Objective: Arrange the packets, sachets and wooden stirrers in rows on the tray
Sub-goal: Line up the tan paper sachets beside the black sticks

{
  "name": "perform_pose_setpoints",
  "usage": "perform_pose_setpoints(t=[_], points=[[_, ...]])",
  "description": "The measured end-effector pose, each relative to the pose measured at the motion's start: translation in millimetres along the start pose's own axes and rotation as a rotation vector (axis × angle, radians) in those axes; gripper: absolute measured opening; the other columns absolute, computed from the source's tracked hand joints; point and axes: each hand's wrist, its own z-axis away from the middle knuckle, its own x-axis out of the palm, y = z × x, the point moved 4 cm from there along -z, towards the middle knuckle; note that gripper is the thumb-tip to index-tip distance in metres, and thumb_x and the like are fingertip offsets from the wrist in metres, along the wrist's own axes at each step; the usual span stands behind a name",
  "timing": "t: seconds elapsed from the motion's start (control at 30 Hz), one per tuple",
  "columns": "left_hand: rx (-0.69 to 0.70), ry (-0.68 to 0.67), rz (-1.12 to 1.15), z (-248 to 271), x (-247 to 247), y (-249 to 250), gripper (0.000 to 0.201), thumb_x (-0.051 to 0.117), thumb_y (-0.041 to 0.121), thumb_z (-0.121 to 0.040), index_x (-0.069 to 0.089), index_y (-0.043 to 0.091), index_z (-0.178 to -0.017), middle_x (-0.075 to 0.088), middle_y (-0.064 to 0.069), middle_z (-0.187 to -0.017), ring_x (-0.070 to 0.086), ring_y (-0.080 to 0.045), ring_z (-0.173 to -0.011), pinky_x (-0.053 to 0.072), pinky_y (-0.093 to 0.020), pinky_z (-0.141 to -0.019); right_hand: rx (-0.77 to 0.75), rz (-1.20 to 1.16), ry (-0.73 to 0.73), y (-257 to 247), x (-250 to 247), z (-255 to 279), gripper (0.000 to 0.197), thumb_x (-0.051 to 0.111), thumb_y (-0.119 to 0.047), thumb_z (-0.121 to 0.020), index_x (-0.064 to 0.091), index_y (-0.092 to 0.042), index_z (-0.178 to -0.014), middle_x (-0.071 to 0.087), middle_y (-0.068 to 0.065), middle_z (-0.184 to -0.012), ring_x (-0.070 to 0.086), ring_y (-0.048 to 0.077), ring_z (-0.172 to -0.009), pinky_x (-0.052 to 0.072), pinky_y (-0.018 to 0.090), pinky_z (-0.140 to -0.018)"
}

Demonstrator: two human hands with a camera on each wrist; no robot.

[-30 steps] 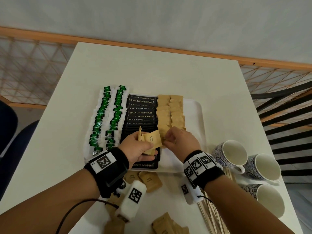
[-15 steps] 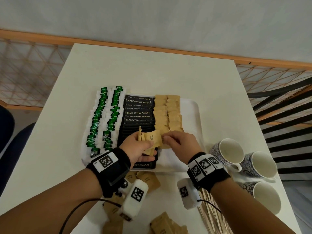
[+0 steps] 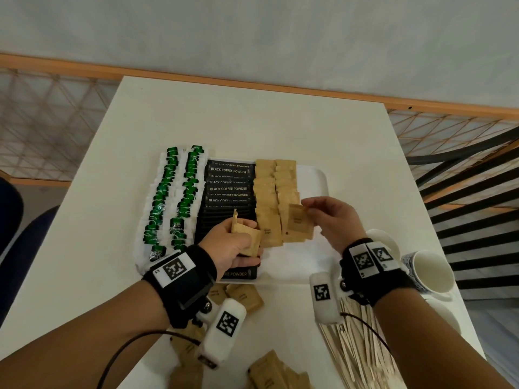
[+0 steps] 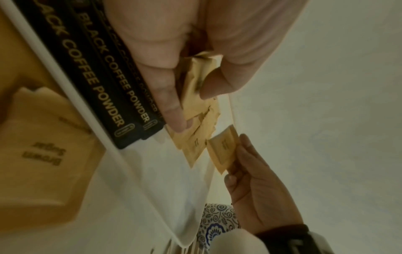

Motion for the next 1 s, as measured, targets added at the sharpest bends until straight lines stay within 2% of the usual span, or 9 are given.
perform_pose_setpoints(t=[0.1,0.27,0.37,0.47,0.6,0.7,0.8,0.9,1.0], points=[[-0.006,0.007,-0.019,-1,-5,-2,0.039,0.042,-0.017,-0.086,0.057,0.014,-0.103,0.060,-0.020,-0.113,0.066,-0.028,-0.087,0.060,-0.036,-0.069,0.014,0.170,-0.023,12,-3,-2,0.026,0.056,-0.005,-0.088,0.070,-0.026,-0.093,0.071,-0.010,-0.086,0.063,0.004,-0.076,0.045,0.014,-0.069],[-0.034,0.014,-0.016,1,-4,-4,0.036,0.047,-0.017,-0.086,0.060,0.013,-0.100,0.056,-0.024,-0.121,0.064,-0.036,-0.100,0.060,-0.034,-0.066,0.035,0.302,-0.010,30,6,-5,0.025,0.057,-0.011,-0.088,0.065,-0.033,-0.095,0.064,-0.005,-0.075,0.060,0.011,-0.069,0.042,0.020,-0.061],[-0.027,-0.002,0.023,2,-1,-3,0.030,0.047,-0.015,-0.087,0.059,0.010,-0.100,0.057,-0.023,-0.120,0.065,-0.033,-0.095,0.060,-0.032,-0.068,0.022,0.369,0.021,33,9,-9,0.023,0.055,-0.013,-0.088,0.062,-0.033,-0.097,0.061,-0.006,-0.076,0.059,0.010,-0.072,0.043,0.019,-0.060],[-0.018,-0.012,0.027,0,0,-1,0.030,0.046,-0.014,-0.087,0.057,0.008,-0.104,0.057,-0.022,-0.119,0.065,-0.030,-0.093,0.059,-0.030,-0.071,0.027,0.387,0.043,35,13,-12,0.023,0.054,-0.014,-0.087,0.059,-0.034,-0.097,0.061,-0.006,-0.077,0.060,0.014,-0.077,0.047,0.025,-0.065],[-0.024,-0.003,0.022,-3,-2,0,0.032,0.045,-0.014,-0.087,0.055,0.005,-0.111,0.056,-0.023,-0.121,0.065,-0.033,-0.096,0.059,-0.028,-0.070,0.024,0.391,0.039,35,16,-13,0.021,0.060,-0.021,-0.086,0.058,-0.031,-0.105,0.063,-0.004,-0.081,0.061,0.012,-0.078,0.044,0.019,-0.061],[-0.024,-0.002,0.020,-3,-3,0,0.031,0.046,-0.014,-0.087,0.056,0.007,-0.108,0.056,-0.023,-0.122,0.064,-0.035,-0.099,0.060,-0.029,-0.070,0.040,0.364,0.005,35,16,-8,0.044,0.074,-0.025,-0.076,0.050,-0.034,-0.112,0.060,-0.003,-0.089,0.059,0.007,-0.078,0.042,0.016,-0.060],[-0.033,-0.007,0.021,-2,-5,-2,0.029,0.050,-0.012,-0.087,0.057,0.010,-0.104,0.058,-0.022,-0.119,0.065,-0.033,-0.097,0.060,-0.033,-0.070,0.037,0.387,-0.035,37,16,-4,0.066,0.079,-0.019,-0.070,0.043,-0.033,-0.124,0.055,-0.001,-0.097,0.058,0.010,-0.080,0.046,0.018,-0.067],[-0.041,-0.019,-0.011,-2,-7,-5,0.028,0.054,-0.009,-0.087,0.055,0.011,-0.107,0.063,-0.021,-0.111,0.068,-0.029,-0.085,0.060,-0.035,-0.070,0.032,0.409,-0.034,39,17,-4,0.074,0.079,-0.015,-0.069,0.041,-0.030,-0.131,0.054,0.001,-0.100,0.058,0.013,-0.081,0.051,0.024,-0.075],[-0.035,-0.009,-0.009,-2,-8,-6,0.027,0.057,-0.009,-0.086,0.055,0.009,-0.106,0.064,-0.021,-0.109,0.068,-0.028,-0.085,0.060,-0.033,-0.069,0.028,0.393,-0.028,38,19,-6,0.073,0.077,-0.014,-0.072,0.040,-0.028,-0.134,0.054,0.000,-0.099,0.056,0.011,-0.081,0.048,0.022,-0.074]])
